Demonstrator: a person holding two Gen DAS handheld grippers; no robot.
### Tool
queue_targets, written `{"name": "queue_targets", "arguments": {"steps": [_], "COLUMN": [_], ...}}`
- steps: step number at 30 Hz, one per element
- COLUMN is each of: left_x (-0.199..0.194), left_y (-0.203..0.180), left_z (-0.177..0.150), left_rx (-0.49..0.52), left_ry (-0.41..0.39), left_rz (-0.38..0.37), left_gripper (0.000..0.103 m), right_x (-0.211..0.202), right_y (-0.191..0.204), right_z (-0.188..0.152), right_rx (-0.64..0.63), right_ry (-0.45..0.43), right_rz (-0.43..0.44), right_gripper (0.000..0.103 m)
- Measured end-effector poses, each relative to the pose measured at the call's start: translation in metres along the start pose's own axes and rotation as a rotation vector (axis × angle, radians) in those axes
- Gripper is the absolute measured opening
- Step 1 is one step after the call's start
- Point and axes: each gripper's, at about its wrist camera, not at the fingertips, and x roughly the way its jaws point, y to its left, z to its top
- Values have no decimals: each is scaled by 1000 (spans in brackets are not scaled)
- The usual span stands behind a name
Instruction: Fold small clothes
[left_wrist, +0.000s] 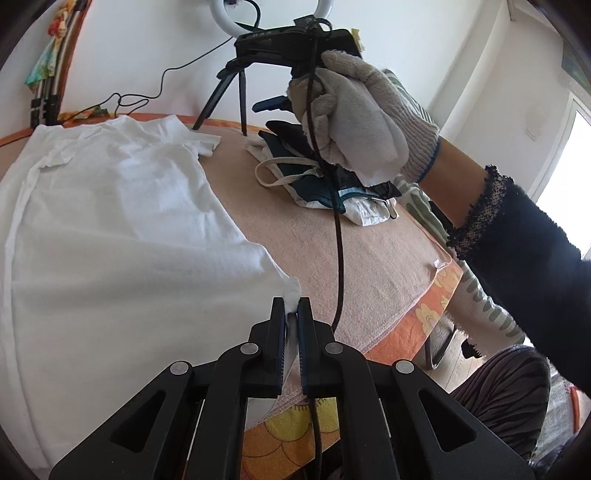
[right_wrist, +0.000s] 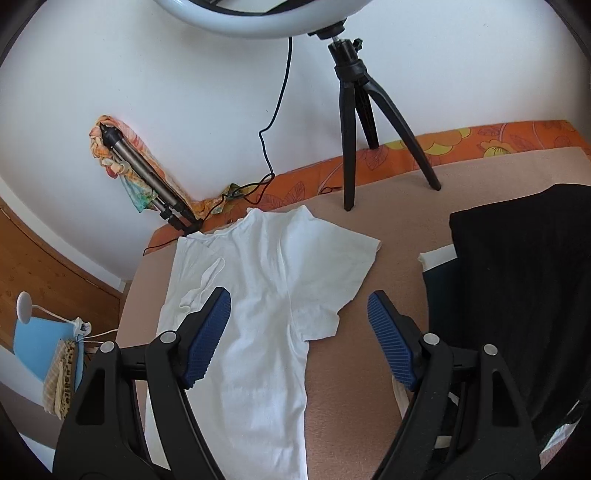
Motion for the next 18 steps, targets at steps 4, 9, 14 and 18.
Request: {"name": "queue_targets", "arguments": {"steps": [4, 9, 14, 18], "left_x": [-5, -9, -8, -10], "left_y": [11, 21, 20, 20], "left_z": [1, 0, -4, -7], "left_rx": [-34, -65, -74, -94], "left_ry": [-14, -27, -33, -54], "left_rz": [2, -4, -9, -9], "left_gripper": [5, 5, 5, 5], "right_x": [59, 106, 125, 133], "right_y": [-6, -20, -32, -31], "right_z": [19, 33, 37, 36], "right_rx": [33, 32, 46, 6], "right_ry": [59, 86, 80, 68], "right_rz": [-106, -244, -283, -313], "right_gripper": [70, 61, 60, 56]}}
